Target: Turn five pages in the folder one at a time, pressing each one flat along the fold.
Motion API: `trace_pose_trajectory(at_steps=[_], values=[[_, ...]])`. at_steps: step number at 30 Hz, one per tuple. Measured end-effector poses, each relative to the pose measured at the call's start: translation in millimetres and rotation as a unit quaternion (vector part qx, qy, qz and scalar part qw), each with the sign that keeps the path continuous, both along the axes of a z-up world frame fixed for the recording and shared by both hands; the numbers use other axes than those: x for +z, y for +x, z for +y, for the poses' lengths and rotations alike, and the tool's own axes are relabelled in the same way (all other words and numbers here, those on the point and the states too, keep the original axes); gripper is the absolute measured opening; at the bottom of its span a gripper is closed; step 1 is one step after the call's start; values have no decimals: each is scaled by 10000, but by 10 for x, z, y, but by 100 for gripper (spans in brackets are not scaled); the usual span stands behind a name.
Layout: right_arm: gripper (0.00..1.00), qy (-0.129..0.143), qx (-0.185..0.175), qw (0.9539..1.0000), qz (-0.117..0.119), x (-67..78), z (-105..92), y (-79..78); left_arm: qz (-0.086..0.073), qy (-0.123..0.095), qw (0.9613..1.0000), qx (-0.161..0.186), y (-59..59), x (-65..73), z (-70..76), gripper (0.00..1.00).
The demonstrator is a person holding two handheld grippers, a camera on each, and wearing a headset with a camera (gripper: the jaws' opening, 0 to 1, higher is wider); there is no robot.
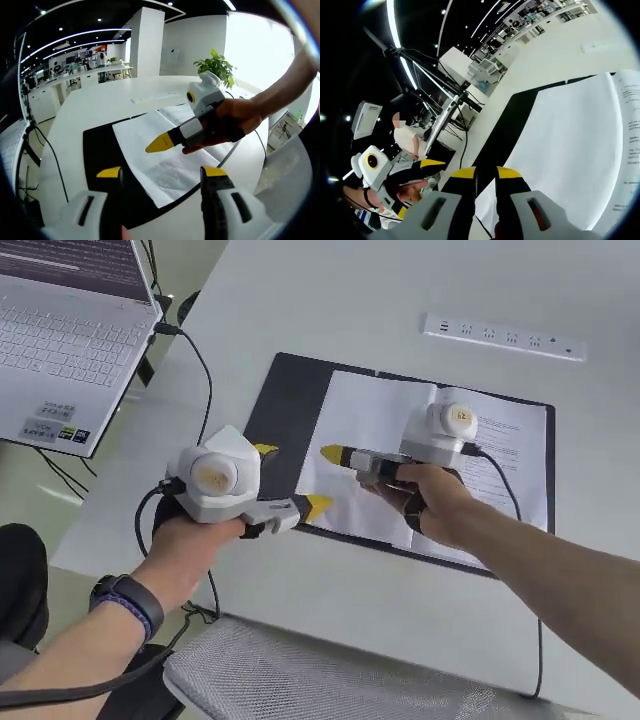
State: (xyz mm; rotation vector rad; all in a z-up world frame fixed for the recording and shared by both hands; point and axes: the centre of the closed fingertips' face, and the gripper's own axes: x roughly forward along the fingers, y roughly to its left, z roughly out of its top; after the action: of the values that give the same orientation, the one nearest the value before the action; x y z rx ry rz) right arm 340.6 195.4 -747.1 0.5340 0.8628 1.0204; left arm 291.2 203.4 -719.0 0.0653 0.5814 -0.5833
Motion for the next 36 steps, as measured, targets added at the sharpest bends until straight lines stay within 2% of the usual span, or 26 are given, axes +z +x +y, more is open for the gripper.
trace_pose_trajectory(at_steps=[6,10,13,18,20,24,27,32,36], values=[[12,-22,-107,9999,-123,85,-178,76,48,62,9998,-158,66,-95,-63,49],[12,-43,-180,9997,-171,68,-338,182,106,116,9996,-251,94,-179,-98,41],[12,-65,-224,9995,-216,103,-416,190,213,137,9992,-315,89,-276,-125,34],[11,-70,-320,9992,-245,153,-528,203,393,298,9982,-351,66,-481,-118,30],[11,-74,-342,9990,-268,177,-555,208,507,282,9978,-312,52,-564,-108,29],[11,-58,-386,9988,-299,201,-607,219,571,339,9973,-306,43,-657,-111,26],[11,-78,-390,9988,-290,179,-643,208,714,481,9954,-418,3,-775,-125,27],[11,-89,-397,9988,-277,163,-703,200,752,647,9939,-487,-27,-864,-127,26],[11,-95,-416,9987,-281,149,-753,229,761,660,9939,-450,-39,-884,-126,27]])
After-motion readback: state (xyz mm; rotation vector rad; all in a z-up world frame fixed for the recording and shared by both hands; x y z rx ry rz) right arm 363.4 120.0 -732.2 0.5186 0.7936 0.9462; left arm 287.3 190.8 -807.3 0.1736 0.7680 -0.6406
